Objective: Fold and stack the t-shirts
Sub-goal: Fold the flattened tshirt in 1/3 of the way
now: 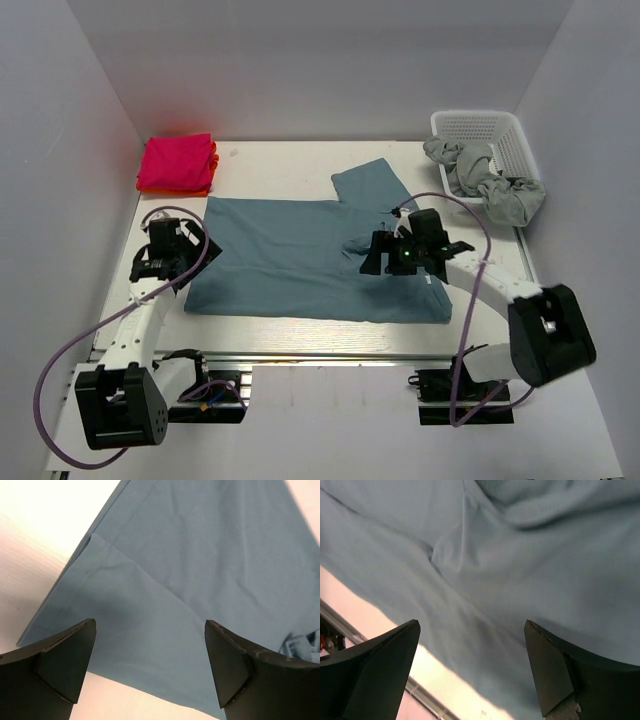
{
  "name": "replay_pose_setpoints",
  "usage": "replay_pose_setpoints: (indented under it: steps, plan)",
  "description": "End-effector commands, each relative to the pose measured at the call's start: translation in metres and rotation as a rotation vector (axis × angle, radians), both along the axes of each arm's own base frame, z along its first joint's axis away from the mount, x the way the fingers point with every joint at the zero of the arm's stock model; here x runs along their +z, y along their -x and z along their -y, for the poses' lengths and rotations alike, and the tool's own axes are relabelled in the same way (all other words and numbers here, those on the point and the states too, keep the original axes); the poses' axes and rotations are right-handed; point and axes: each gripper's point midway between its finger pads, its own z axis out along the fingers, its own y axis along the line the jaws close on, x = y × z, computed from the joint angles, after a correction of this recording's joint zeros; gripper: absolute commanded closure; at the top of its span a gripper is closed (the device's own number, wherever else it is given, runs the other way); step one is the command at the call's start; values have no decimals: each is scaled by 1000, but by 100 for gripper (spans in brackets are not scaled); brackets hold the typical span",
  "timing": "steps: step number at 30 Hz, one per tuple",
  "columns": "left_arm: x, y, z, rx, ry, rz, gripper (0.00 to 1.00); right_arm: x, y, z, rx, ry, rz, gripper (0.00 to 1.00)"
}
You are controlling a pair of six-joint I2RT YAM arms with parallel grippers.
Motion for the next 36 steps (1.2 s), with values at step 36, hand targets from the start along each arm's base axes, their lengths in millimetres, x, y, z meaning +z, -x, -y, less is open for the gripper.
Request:
replay_pose_setpoints:
  steps: [36]
  plan:
    - [24, -152, -40, -29, -217, 121, 0, 18, -334, 12, -299, 316, 327, 10]
